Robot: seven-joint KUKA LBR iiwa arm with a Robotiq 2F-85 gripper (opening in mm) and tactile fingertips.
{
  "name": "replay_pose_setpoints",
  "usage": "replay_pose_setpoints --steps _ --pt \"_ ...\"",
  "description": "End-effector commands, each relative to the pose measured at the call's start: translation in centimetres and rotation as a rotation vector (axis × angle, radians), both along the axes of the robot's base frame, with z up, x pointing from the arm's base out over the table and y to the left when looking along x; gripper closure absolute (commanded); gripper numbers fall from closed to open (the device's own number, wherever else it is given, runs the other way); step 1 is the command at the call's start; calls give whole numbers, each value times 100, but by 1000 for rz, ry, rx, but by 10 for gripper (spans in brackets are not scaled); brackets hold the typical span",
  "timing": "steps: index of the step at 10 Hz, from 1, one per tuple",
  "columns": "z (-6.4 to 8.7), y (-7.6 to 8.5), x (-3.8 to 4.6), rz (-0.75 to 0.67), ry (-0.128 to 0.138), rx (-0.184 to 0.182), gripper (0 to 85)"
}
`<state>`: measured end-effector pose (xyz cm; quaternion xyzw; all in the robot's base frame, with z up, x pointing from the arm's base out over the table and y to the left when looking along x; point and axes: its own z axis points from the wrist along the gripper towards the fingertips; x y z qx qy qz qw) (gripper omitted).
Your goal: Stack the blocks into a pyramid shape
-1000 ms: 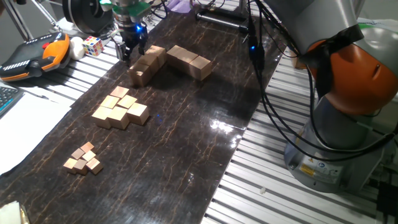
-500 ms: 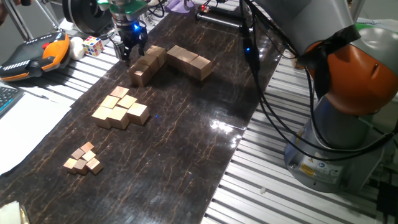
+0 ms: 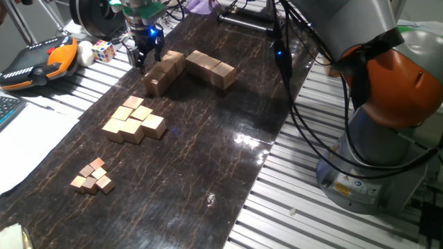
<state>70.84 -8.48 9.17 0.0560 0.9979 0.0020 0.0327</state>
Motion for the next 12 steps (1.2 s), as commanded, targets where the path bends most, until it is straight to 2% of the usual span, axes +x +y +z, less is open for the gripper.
replay_pose_setpoints --steps 1,3,6,8,10,12 --pt "5 -6 19 4 -2 -2 83" --pt "-9 -14 86 11 -19 -4 83" --pt "-20 -9 107 12 -44 -12 80" --pt "-64 -14 174 13 -62 -12 77" --pt "-112 -18 237 19 -68 -11 77" --pt "-134 -16 261 19 -73 -10 77"
